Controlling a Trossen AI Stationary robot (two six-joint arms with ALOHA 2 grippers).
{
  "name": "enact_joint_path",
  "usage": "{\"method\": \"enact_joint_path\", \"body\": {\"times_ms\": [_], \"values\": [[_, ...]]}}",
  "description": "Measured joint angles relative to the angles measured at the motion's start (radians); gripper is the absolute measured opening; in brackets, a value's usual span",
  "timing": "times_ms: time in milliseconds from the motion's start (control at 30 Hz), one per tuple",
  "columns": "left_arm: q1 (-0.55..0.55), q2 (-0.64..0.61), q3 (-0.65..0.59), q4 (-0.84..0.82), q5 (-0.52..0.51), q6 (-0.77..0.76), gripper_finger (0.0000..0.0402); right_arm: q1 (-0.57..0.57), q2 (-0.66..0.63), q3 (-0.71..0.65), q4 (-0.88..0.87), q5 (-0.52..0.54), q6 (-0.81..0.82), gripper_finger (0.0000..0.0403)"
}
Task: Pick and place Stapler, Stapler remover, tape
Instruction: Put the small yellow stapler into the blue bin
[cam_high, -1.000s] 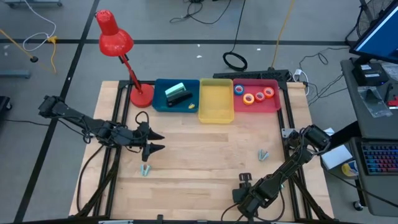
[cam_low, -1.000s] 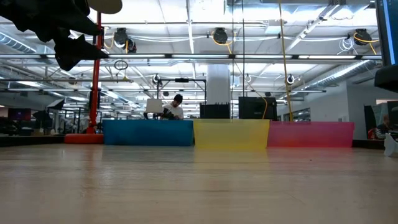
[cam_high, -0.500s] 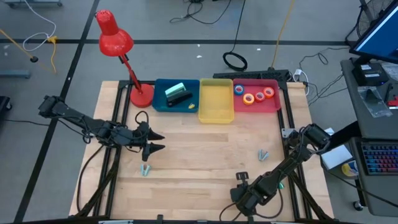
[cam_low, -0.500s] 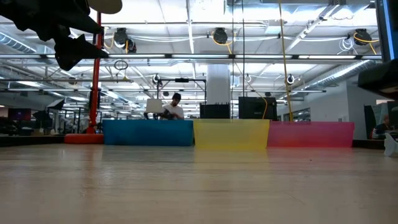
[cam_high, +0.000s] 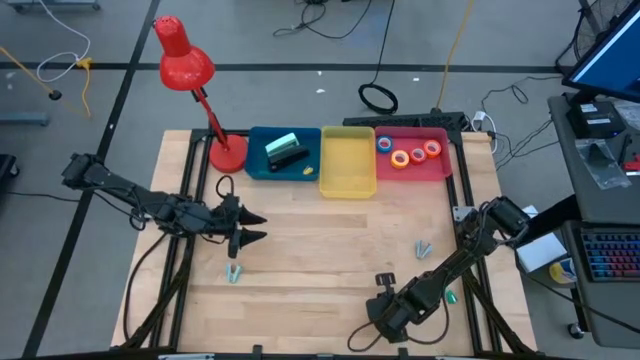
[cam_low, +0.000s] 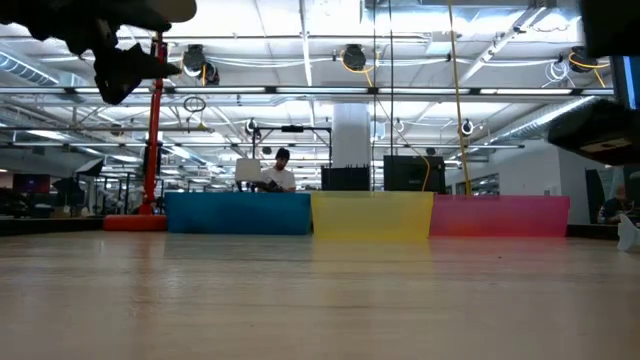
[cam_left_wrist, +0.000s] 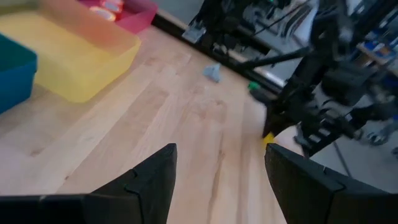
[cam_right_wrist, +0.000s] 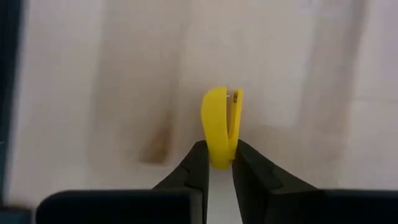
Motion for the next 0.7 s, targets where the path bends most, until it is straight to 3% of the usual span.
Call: {"method": "enact_joint_path", "body": {"times_ms": [333, 700], "values": [[0.000, 0.028, 0.000, 0.220, -0.002, 0.031, 0.0244, -0.126, -0.073, -0.003, -0.083, 0.017, -0.176, 0.0036], [0.004, 0.289, 0.001, 0.559, -0.003, 0.127, 0.0244, -0.385, -0.282, -0.002, -0.072, 0.058, -0.423, 0.0036]]}}
